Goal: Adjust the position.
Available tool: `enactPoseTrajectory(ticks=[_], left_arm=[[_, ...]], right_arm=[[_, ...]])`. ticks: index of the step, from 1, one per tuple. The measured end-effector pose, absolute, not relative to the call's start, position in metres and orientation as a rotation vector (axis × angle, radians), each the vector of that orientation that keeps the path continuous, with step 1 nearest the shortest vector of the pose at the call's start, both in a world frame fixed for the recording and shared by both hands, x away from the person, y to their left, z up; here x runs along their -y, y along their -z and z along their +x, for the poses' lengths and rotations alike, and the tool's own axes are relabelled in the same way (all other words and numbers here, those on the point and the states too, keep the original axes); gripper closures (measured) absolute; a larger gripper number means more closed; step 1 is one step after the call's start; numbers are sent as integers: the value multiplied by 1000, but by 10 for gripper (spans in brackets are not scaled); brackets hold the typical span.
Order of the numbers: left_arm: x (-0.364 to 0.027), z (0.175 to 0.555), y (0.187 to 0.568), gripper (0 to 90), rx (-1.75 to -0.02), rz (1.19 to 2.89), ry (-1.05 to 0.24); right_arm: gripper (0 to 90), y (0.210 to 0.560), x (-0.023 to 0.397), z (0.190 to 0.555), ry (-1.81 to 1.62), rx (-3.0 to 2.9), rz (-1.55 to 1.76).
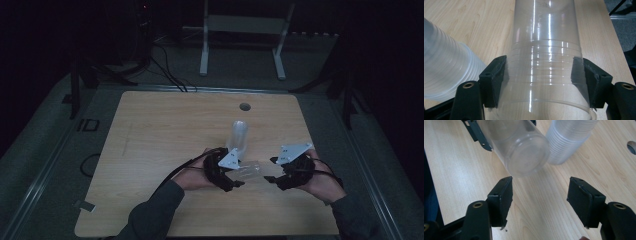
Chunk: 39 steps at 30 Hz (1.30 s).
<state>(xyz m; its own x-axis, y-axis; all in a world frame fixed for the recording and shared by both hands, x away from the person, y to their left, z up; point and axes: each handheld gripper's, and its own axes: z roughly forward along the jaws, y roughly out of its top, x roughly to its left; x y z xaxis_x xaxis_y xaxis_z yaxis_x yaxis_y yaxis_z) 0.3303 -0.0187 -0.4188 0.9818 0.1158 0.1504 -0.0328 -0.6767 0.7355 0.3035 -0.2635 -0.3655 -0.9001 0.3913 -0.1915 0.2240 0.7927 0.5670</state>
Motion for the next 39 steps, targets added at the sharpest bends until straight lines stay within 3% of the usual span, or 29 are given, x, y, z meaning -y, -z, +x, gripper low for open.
enactPoseTrajectory(ticks=[15,39], left_arm=[[26,325,421,302,-3,2329,-239],[34,314,419,300,77,2326,-270]], right_arm=[[322,364,250,302,-746,-2768,360],[330,375,236,303,-724,-2860,273]])
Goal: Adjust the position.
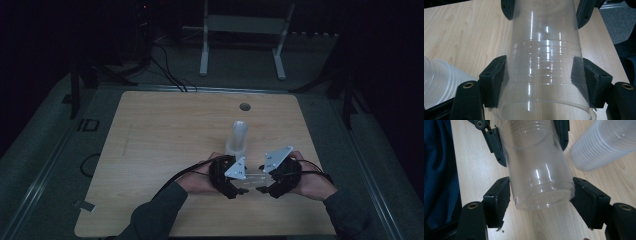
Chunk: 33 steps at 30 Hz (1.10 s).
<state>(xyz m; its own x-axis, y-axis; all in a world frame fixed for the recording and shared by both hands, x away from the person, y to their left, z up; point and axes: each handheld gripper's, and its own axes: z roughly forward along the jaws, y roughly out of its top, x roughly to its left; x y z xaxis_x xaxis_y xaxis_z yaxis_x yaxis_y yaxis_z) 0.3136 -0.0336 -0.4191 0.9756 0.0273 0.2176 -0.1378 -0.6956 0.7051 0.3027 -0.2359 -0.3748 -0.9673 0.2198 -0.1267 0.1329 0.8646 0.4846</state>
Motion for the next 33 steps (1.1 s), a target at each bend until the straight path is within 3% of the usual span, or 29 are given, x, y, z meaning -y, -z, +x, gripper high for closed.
enactPoseTrajectory(ticks=[9,14,33], left_arm=[[36,311,418,294,74,2329,-279],[36,311,416,243,43,2311,-276],[37,309,412,149,10,2276,-259]], right_arm=[[383,377,236,303,-732,-2868,270],[409,376,238,302,-761,-2860,273],[419,379,241,300,-791,-2845,292]])
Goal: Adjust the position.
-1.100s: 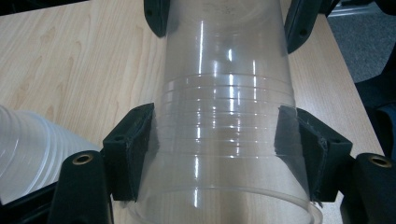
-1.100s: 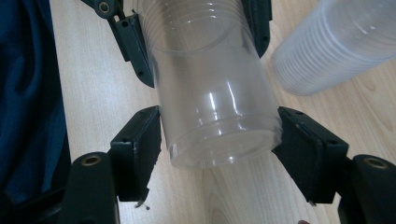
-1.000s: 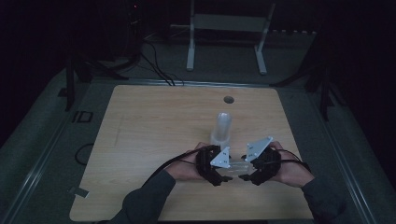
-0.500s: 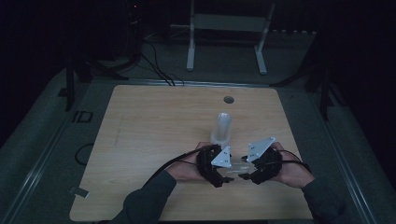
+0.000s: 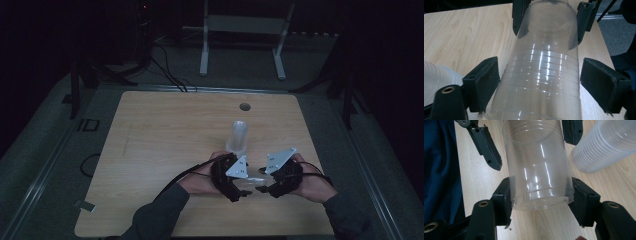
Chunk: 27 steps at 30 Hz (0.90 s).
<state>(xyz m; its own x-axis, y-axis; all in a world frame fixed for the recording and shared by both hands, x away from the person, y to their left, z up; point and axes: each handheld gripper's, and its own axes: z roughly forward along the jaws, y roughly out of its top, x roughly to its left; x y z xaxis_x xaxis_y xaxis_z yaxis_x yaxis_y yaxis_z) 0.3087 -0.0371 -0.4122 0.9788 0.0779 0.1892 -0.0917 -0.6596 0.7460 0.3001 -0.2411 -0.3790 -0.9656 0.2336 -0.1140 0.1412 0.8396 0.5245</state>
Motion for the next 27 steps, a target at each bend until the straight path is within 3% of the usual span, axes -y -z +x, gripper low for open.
enactPoseTrajectory(ticks=[27], left_arm=[[21,312,396,196,-51,2155,-270]], right_arm=[[419,390,251,302,-823,-2814,388]])
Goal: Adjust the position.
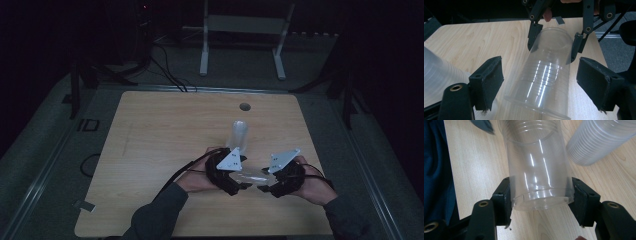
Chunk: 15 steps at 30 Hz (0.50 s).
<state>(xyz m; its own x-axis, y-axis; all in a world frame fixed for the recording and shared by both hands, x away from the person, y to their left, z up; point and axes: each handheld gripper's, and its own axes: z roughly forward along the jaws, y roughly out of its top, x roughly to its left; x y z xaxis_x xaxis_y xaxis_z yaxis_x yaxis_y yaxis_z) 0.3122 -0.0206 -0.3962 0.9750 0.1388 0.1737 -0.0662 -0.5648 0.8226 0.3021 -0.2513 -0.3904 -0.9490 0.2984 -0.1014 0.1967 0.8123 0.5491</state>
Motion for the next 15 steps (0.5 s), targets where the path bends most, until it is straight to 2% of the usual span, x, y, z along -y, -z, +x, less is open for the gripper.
enactPoseTrajectory(ticks=[15], left_arm=[[9,317,390,268,-111,2091,-287]], right_arm=[[419,394,269,301,-852,-2763,485]])
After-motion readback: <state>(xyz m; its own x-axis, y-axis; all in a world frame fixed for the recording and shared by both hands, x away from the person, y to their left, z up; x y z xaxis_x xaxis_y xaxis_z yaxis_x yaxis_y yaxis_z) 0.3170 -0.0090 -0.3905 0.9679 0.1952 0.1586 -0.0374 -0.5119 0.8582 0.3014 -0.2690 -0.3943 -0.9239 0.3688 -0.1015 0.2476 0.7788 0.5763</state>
